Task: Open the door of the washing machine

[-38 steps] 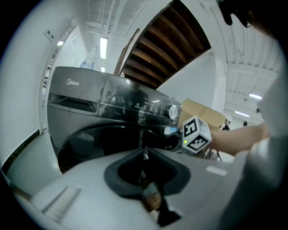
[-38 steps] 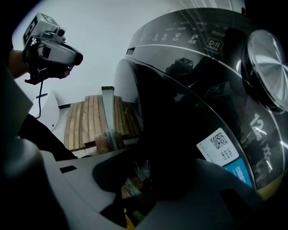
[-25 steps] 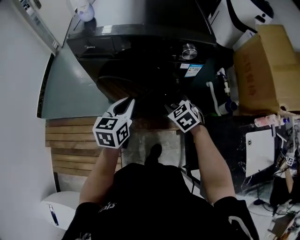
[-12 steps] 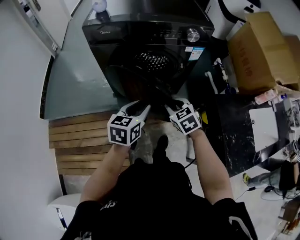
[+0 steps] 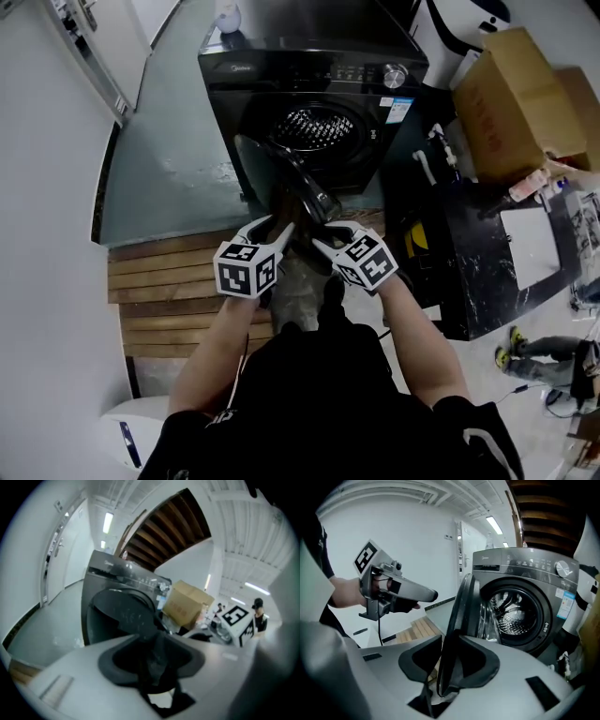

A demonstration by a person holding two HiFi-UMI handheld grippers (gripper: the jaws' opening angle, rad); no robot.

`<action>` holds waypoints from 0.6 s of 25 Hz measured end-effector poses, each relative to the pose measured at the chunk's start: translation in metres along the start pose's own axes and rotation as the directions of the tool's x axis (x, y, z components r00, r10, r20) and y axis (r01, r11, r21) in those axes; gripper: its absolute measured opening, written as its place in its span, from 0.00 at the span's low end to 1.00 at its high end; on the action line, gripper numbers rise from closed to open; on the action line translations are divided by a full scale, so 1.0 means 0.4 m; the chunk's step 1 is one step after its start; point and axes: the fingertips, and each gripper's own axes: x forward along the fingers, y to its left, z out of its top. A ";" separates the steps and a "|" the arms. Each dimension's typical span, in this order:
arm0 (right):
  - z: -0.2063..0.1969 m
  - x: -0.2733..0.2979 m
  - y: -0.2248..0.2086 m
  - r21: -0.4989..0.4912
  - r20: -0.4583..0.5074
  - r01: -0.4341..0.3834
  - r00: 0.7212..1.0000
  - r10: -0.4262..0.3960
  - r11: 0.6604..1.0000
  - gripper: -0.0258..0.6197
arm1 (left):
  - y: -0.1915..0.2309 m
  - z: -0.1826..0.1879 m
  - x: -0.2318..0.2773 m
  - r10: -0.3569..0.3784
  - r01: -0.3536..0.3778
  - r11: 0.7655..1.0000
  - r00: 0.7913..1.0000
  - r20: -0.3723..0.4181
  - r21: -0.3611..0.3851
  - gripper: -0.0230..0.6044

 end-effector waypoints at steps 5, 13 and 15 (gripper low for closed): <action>0.046 0.008 0.120 -0.121 -0.007 -0.091 0.996 0.090 0.989 0.20 | 0.037 0.002 -0.067 0.016 -0.015 1.000 0.999 0.045 -0.022 0.30; 0.103 -0.020 0.256 -0.267 -0.011 -0.173 0.984 0.176 0.948 0.16 | 0.084 -0.012 -0.151 0.054 -0.053 0.998 0.995 0.087 -0.016 0.30; 0.110 -0.029 0.272 -0.303 -0.020 -0.179 0.983 0.181 0.936 0.16 | 0.103 -0.013 -0.174 0.070 -0.069 0.997 0.992 0.101 -0.016 0.30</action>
